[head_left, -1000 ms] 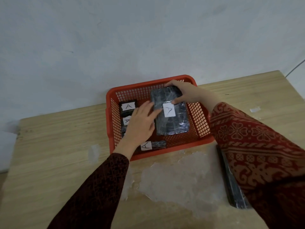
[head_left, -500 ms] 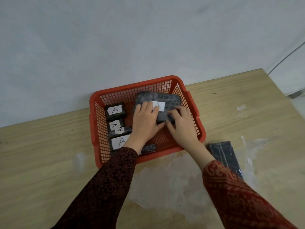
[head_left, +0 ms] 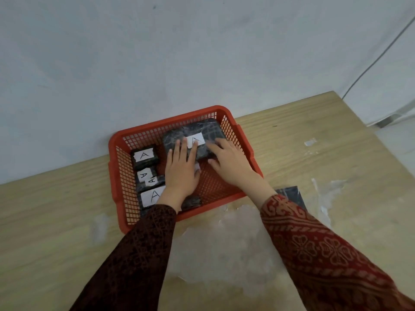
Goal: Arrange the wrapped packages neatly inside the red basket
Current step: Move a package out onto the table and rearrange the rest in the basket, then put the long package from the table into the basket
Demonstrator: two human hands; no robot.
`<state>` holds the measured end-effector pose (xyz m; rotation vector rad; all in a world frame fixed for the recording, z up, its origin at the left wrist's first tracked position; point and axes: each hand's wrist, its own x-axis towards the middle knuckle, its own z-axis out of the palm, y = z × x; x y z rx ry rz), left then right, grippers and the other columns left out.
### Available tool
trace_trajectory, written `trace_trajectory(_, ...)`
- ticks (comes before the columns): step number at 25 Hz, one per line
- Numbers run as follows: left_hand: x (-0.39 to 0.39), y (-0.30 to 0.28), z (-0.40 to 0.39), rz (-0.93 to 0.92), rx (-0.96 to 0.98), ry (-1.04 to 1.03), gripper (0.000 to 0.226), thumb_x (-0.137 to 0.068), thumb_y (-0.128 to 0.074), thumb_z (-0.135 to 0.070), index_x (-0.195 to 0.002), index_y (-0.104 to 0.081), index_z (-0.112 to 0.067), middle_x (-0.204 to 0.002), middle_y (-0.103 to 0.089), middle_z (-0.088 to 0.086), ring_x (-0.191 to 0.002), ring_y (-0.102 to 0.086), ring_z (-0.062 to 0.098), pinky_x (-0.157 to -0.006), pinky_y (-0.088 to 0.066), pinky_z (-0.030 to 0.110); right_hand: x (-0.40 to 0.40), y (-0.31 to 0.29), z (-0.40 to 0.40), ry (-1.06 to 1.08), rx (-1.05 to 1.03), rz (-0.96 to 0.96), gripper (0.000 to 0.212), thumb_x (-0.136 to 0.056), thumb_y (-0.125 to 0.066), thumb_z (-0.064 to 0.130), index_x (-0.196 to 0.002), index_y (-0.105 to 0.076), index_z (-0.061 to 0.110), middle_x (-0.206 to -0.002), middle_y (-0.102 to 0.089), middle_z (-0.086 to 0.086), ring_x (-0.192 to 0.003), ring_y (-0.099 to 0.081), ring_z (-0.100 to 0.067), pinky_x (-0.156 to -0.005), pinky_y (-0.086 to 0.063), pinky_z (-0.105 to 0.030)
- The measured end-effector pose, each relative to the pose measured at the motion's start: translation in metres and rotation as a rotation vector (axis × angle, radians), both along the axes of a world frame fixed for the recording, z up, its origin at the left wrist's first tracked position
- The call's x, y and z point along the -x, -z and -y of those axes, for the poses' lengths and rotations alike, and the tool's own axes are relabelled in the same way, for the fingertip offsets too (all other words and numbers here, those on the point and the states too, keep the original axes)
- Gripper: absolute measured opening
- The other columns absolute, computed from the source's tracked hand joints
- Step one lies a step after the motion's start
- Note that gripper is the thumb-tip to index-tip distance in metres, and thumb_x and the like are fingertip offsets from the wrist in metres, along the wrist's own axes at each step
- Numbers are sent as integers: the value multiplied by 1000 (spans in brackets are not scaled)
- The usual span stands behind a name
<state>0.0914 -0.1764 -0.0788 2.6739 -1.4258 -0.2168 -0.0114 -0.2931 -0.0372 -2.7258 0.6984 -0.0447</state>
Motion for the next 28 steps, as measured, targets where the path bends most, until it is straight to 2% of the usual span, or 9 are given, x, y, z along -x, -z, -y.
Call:
trace_trajectory(3, 5, -25, 11, -86, -139, -38, 75, -96, -43, -33, -152, 4, -17, -159, 11, 15, -145, 12, 32, -118, 3, 50, 59, -14, -28, 71, -183, 303, 44, -92, -56, 19, -135, -50, 15, -144, -43, -9, -134, -38, -24, -112, -33, -38)
trace_trajectory(5, 23, -45, 20, -157, -3, -57, 64, -97, -42, -30, -151, -13, -16, -159, -1, 17, -146, 6, 34, -117, 2, 50, 117, -7, -50, 191, -178, 438, 39, -90, -58, 14, -129, -54, 14, -140, -47, -10, -131, -42, -23, -110, -36, -39)
trace_trajectory(9, 115, -56, 18, -195, 496, 184, 42, -95, -46, -25, -136, -46, -15, -151, -33, 13, -144, -20, 28, -116, -14, 40, 225, 34, -84, 533, -111, -75, 67, -87, -58, 43, -145, -31, 26, -159, -11, -16, -147, -7, -36, -115, -17, -60)
trace_trajectory(12, 184, -32, 9, -254, 423, 457, 39, -96, -45, -21, -135, -48, -18, -149, -38, 11, -143, -23, 24, -117, -18, 40, 268, 53, -88, 586, -128, -311, 88, -84, -53, 58, -151, 0, 33, -160, 11, -15, -146, 6, -39, -115, -12, -60)
trace_trajectory(16, 215, -2, 20, -262, 42, 573, 68, -90, -49, -4, -149, -25, -24, -160, -5, 10, -147, 7, 25, -118, -14, 46, 292, 40, -69, 515, -231, -96, 80, -84, -61, 43, -151, -18, 28, -160, -8, -12, -143, -15, -33, -113, -28, -48)
trace_trajectory(20, 210, -29, 52, -367, 223, 458, 60, -84, -66, -16, -140, -43, -23, -155, -24, 12, -146, -9, 31, -115, -21, 52, 317, -1, -33, 545, -557, 369, 52, -79, -59, 38, -129, -54, 24, -126, -62, -2, -115, -57, -20, -92, -52, -39)
trace_trajectory(23, 199, -67, 69, -487, 377, 294, 62, -77, -70, -49, -131, -47, -29, -145, -34, 2, -138, -27, 21, -114, -26, 42, 325, -32, 3, 681, -842, 654, 30, -75, -52, 44, -97, -66, 30, -91, -71, 8, -92, -66, -11, -67, -54, -17)
trace_trajectory(26, 188, -94, 67, -586, 496, 179, 60, -73, -73, -51, -123, -49, -30, -121, -46, -5, -110, -46, 7, -98, -40, 29, 305, -47, 37, 705, -939, 581, 53, -77, -38, 65, -103, -64, 27, -108, -65, -4, -105, -60, -22, -86, -51, -33)
trace_trajectory(28, 177, -100, 55, -603, 590, 54, 54, -74, -74, -45, -120, -51, -29, -113, -51, -8, -101, -48, -1, -88, -41, 20, 279, -54, 48, 628, -947, 569, 55, -80, -32, 72, -109, -60, 35, -118, -62, -1, -112, -58, -15, -96, -47, -36)
